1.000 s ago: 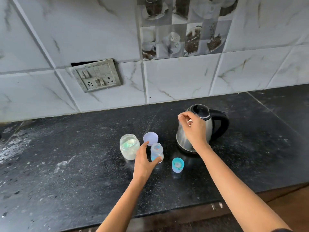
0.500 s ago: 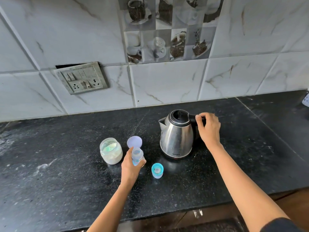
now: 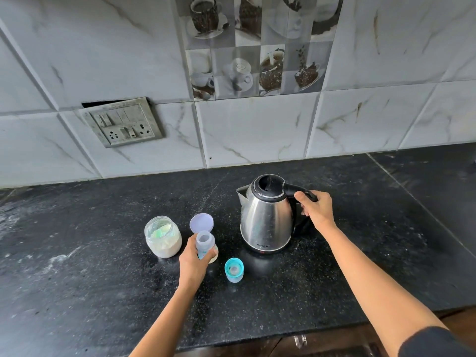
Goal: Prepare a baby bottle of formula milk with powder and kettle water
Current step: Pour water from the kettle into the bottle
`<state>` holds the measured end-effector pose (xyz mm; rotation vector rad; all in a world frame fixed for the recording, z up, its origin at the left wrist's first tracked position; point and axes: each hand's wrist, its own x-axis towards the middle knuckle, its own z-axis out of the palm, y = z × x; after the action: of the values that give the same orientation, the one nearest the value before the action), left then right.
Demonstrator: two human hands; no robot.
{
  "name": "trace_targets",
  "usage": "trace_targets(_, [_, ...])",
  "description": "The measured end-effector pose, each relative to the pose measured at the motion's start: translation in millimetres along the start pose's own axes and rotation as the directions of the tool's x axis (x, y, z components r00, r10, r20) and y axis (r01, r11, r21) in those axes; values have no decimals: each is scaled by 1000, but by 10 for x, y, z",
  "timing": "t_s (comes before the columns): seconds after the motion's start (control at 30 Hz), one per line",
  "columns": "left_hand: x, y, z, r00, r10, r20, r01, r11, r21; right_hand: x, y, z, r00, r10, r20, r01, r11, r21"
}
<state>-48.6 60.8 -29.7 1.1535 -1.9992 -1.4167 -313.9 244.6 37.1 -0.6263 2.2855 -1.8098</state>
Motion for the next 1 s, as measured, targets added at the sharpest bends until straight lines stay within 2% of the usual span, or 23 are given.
trace_targets(0.17, [85,-7,32,999,27,33,-28,999,26,-1,18,21,999,-24,-43,23,999,-38])
trace_targets(0.37, [115,179,52,996,74,54,-76,996,40,61,-178,2,988,-147,46,151,984,-97])
trace_targets(0.57, [144,227,79,993,100,66,-104,993,59,79,-569,71,942,-269,200,307,932,-195])
trace_targets(0.73, [152,207,72,992,105,72,-110,991,71,120,-731,197,915,-290,281,370,880,-296])
trace_targets(1.0, [183,159,35,993,108,54,-113,990,90,140,-962,410,865,-276,419,473,729,-495])
